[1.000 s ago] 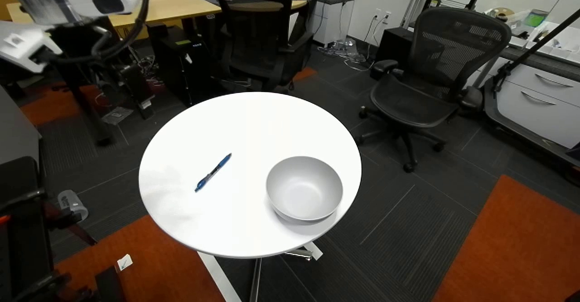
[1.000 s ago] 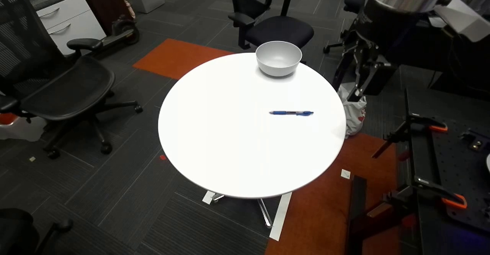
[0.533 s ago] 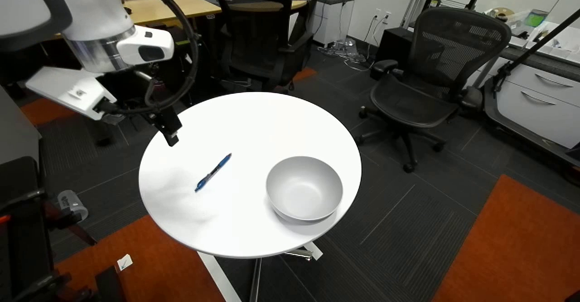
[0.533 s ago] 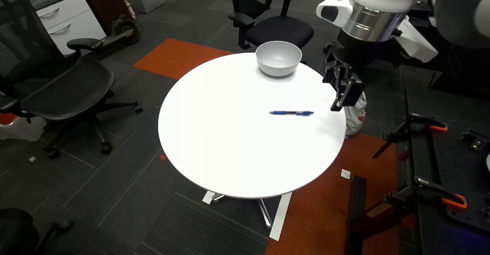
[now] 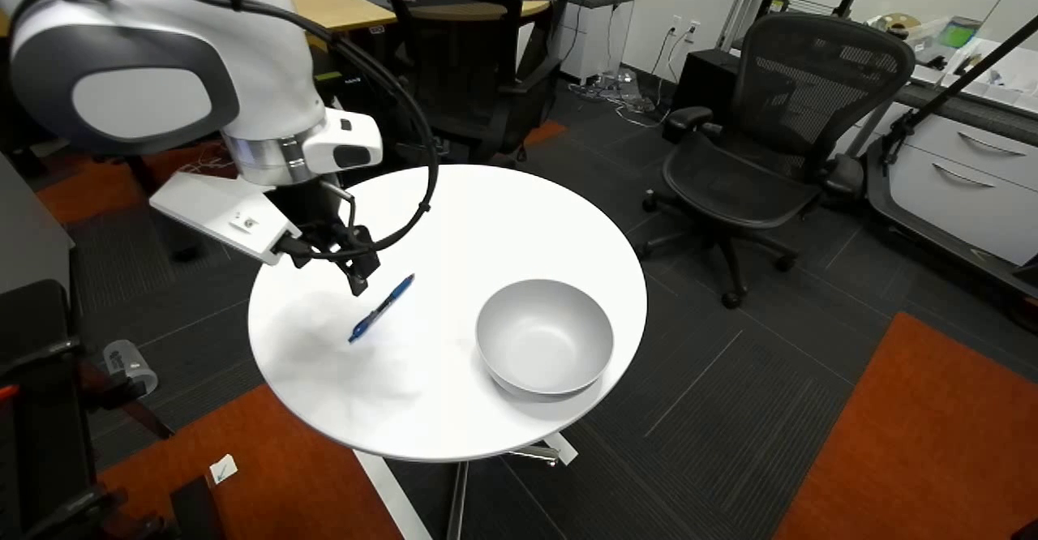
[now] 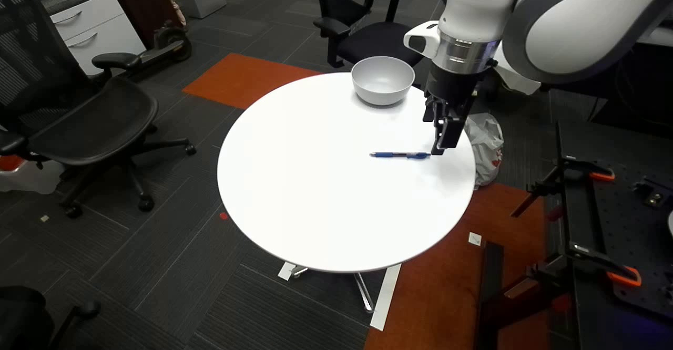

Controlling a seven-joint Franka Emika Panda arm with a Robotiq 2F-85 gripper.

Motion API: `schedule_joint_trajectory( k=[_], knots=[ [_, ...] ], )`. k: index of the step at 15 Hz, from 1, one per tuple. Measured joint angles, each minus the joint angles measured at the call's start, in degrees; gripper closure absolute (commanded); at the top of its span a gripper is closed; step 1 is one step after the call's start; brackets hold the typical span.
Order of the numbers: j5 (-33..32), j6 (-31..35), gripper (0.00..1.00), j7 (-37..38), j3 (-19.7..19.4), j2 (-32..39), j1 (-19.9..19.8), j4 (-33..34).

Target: Pick up the pen and place it in the bowl.

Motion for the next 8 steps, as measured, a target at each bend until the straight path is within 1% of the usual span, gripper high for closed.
schedule_joint_trajectory(
  k=[3, 8],
  knots=[
    [-0.13, 0.00, 0.00, -0.84, 1.48, 3.71, -2.31, 3.44],
    [-0.43, -0.02, 0.00, -0.84, 3.33, 8.91, -4.26, 8.41]
  ],
)
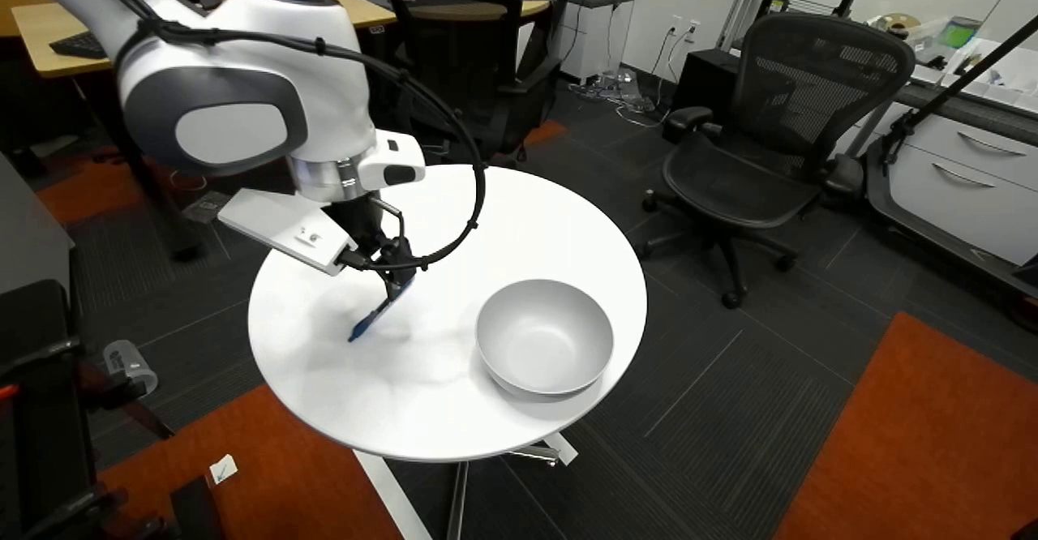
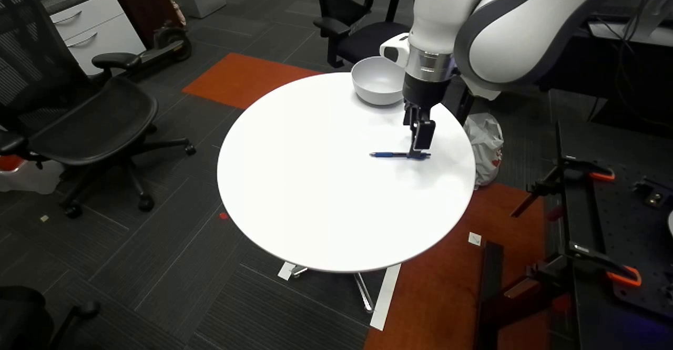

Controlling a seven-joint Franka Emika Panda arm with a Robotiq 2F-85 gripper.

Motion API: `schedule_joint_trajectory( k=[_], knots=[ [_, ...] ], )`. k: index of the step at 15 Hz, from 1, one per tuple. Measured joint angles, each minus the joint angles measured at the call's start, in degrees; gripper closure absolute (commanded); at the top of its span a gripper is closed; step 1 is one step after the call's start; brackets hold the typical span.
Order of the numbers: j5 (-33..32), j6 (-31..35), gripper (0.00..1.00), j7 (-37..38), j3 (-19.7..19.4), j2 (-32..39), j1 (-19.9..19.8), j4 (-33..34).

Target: Pick up the pen and place it in the bowl.

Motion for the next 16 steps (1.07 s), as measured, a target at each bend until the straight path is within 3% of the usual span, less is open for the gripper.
schedule_joint_trajectory(
  k=[10, 11, 12, 16],
  knots=[
    [-1.43, -0.67, 0.00, 0.00, 1.04, 7.72, -1.52, 7.46],
    [-1.49, -0.85, 0.25, 0.00, 1.04, 8.30, -1.62, 8.08],
    [-1.53, -1.00, 0.26, 0.00, 1.06, 8.87, -1.71, 8.65],
    [-1.80, -1.27, 0.57, 0.00, 1.34, 10.59, -2.17, 10.41]
  ],
)
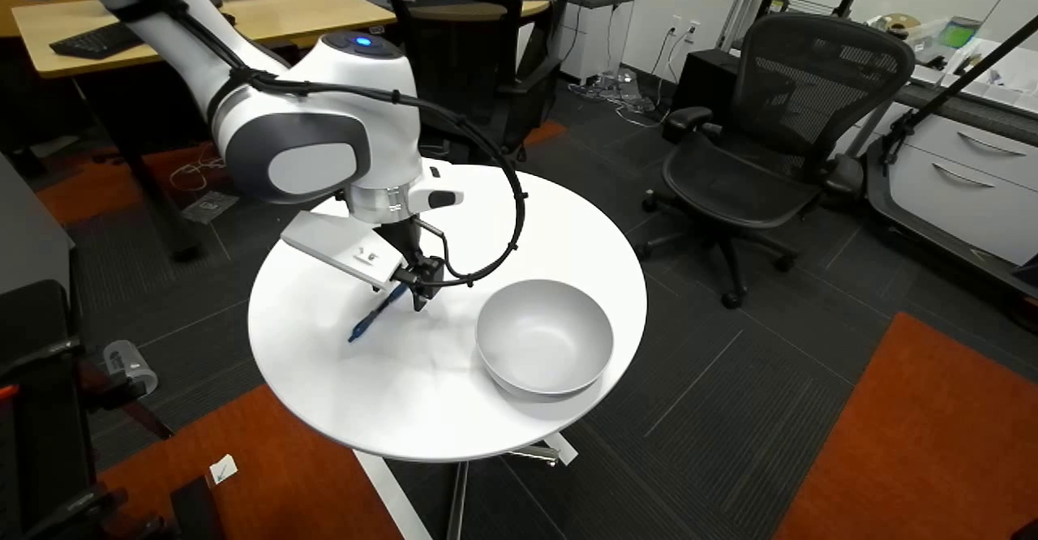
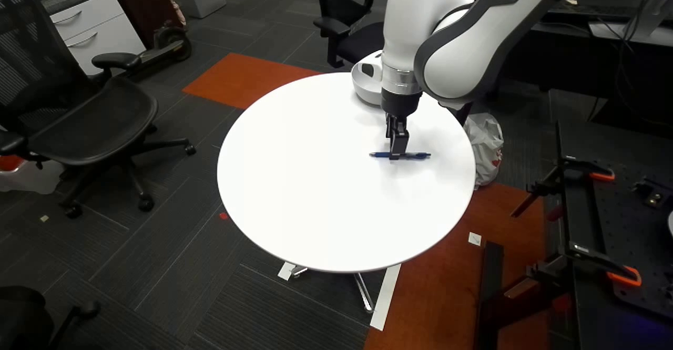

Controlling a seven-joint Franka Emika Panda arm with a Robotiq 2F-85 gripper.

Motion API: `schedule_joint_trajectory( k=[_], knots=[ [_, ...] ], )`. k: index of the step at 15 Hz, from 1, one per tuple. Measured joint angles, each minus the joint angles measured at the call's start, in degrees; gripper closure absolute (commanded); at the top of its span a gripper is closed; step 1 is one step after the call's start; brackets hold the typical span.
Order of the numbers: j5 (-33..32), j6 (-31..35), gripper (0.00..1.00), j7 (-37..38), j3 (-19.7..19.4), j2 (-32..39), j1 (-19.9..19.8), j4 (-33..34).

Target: Pick up the pen and place it in the bowl.

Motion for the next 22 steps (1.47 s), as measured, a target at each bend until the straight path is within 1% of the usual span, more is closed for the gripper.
schedule_joint_trajectory(
  k=[1, 3, 4, 6, 7, 9, 12, 14, 16, 18, 22],
  knots=[
    [-0.06, -0.01, 0.66, 0.00, 0.08, 0.31, -0.09, 0.33],
    [-0.14, -0.01, 0.79, 0.00, 0.31, 0.78, -0.31, 0.77],
    [-0.14, -0.01, 0.88, 0.00, 0.52, 0.96, -0.53, 0.92],
    [-0.14, -0.01, 0.99, 0.00, 0.90, 1.15, -0.93, 1.02],
    [-0.14, -0.01, 1.00, 0.00, 1.06, 1.19, -1.15, 1.05],
    [-0.14, -0.01, 0.97, 0.00, 1.33, 1.20, -1.49, 1.08],
    [-0.14, -0.01, 0.97, 0.34, 1.34, 1.09, -1.48, 1.07],
    [-0.14, 0.02, 0.97, 1.51, 1.34, -0.26, -1.41, 0.82],
    [-0.14, 0.04, 0.97, 2.93, 1.28, -3.64, -1.35, -0.16],
    [-0.19, 0.01, 0.97, 4.77, 0.84, -8.52, -1.25, -1.81],
    [-0.17, -0.18, 0.97, 9.29, -1.58, -18.19, -1.19, -4.85]
  ],
)
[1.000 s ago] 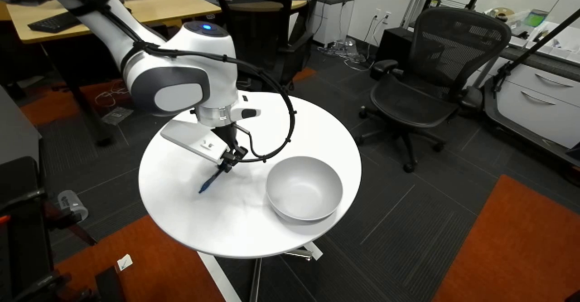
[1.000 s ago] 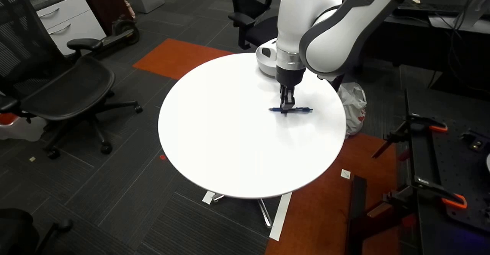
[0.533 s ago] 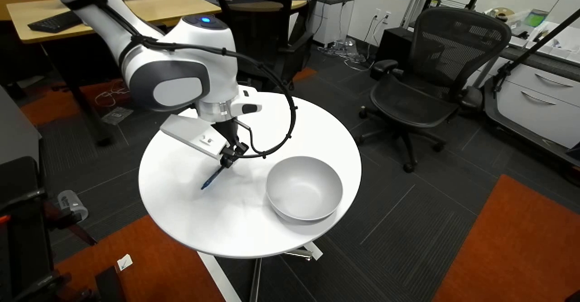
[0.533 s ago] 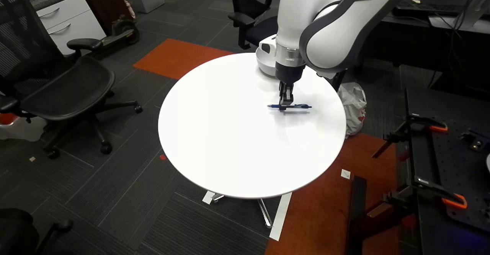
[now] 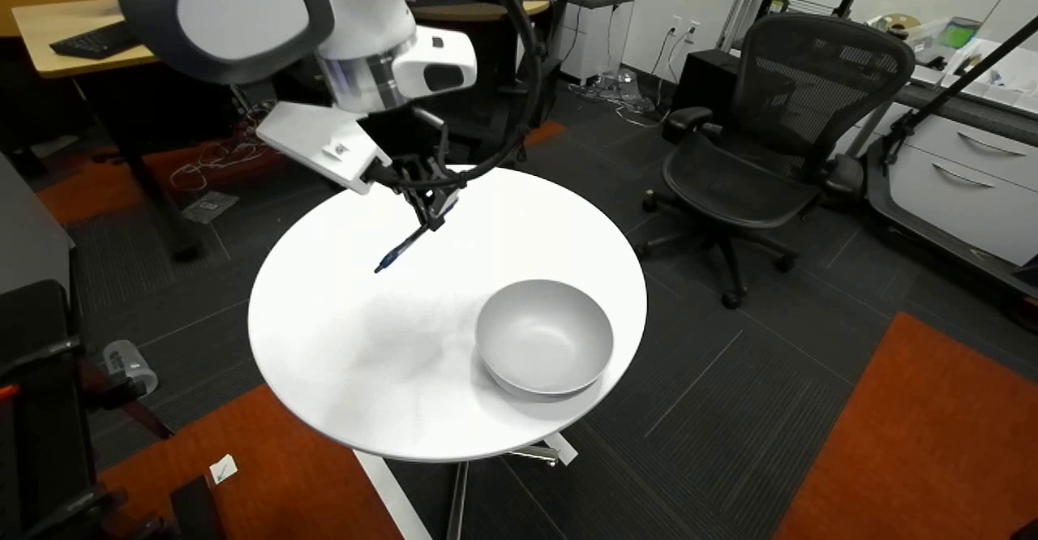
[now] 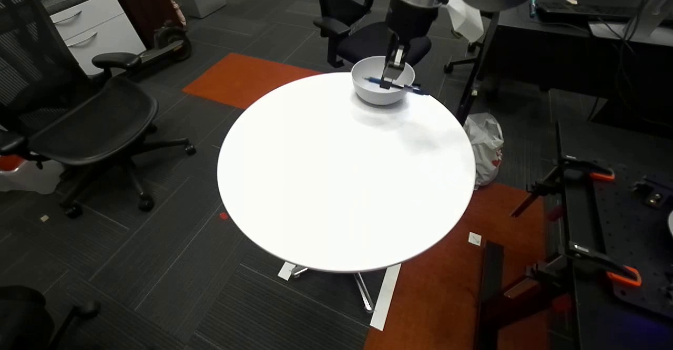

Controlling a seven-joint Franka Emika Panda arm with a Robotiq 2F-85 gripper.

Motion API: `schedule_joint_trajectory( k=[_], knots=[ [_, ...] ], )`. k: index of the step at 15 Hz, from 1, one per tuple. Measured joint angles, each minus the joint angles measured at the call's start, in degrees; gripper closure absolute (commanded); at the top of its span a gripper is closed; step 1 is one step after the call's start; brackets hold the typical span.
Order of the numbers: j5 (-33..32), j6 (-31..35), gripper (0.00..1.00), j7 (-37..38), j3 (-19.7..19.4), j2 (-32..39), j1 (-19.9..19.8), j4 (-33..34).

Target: Pick up the pen and place it in the bowl.

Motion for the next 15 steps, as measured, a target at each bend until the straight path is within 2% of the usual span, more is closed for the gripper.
schedule_joint_trajectory(
  k=[4, 8, 15],
  knots=[
    [-0.71, 0.00, 0.97, 6.91, -4.61, -5.20, 0.02, -0.62],
    [-4.06, -0.01, 0.97, 15.21, -9.12, -5.32, -0.03, 0.55],
    [-2.57, -0.08, 0.97, 17.97, -10.50, -0.40, -0.19, 6.11]
  ],
)
